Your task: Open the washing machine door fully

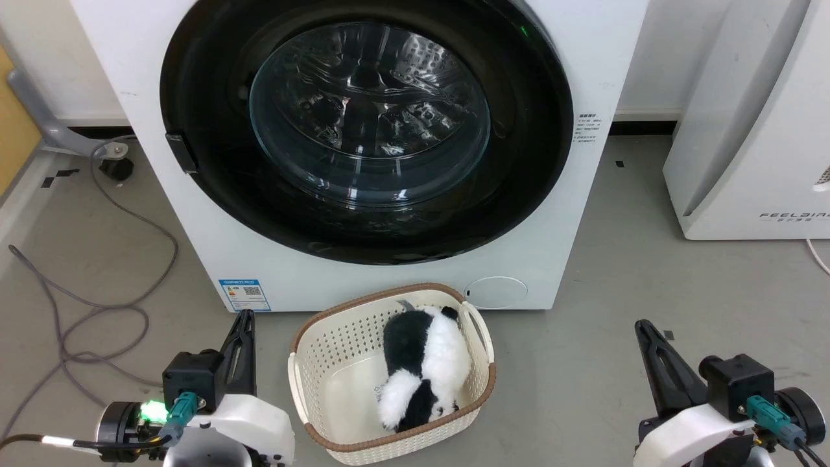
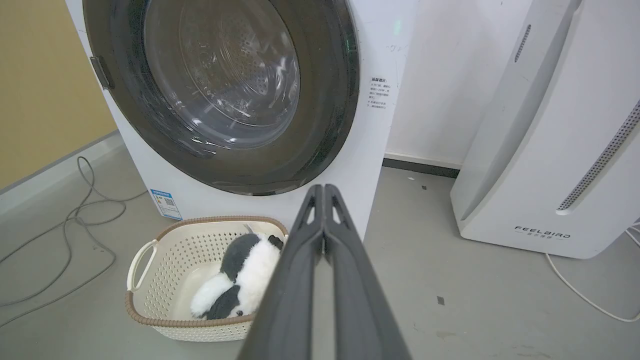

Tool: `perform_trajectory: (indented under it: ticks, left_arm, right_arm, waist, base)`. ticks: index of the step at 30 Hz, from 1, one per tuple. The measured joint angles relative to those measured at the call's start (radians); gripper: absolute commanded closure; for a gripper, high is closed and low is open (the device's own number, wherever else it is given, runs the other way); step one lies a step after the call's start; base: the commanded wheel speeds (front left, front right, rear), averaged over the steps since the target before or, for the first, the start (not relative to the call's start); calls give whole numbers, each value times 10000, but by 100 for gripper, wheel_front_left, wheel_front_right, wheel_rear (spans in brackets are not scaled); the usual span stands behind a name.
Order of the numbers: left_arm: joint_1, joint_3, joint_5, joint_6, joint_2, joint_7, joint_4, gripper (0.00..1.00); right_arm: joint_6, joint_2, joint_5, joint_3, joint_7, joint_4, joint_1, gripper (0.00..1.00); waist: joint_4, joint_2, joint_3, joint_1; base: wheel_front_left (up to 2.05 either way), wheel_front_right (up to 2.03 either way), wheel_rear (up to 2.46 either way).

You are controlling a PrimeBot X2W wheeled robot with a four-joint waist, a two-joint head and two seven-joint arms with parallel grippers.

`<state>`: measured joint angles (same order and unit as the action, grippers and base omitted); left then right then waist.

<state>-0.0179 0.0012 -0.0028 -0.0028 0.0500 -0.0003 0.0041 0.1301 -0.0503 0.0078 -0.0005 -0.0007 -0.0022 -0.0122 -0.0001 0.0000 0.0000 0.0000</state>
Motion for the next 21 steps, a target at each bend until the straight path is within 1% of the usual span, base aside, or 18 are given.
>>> perform_trajectory:
  ticks: [5, 6, 12, 21]
  left_arm:
    - [0, 4, 0, 0, 0, 0, 0, 100]
    - [-3, 10, -2, 0, 0, 0, 4, 0]
    - [-5, 0, -2, 12, 0, -6, 10, 0]
    - [-6, -88, -6, 176, 0, -186, 17, 0]
  right_arm:
    - [0, 0, 0, 2, 0, 0, 0, 100]
    - [0, 0, 6, 4, 0, -2, -4, 0]
    - [0, 0, 31, -19, -12, -4, -7, 0]
    - [0, 0, 648, -171, -178, -50, -7, 0]
  waist:
    - [0, 0, 0, 0]
    - [0, 0, 0, 0]
    - [0, 0, 5, 0]
    - [0, 0, 18, 0]
  base:
    - [0, 0, 0]
    - [0, 0, 0]
    - [0, 0, 0]
    - [0, 0, 0]
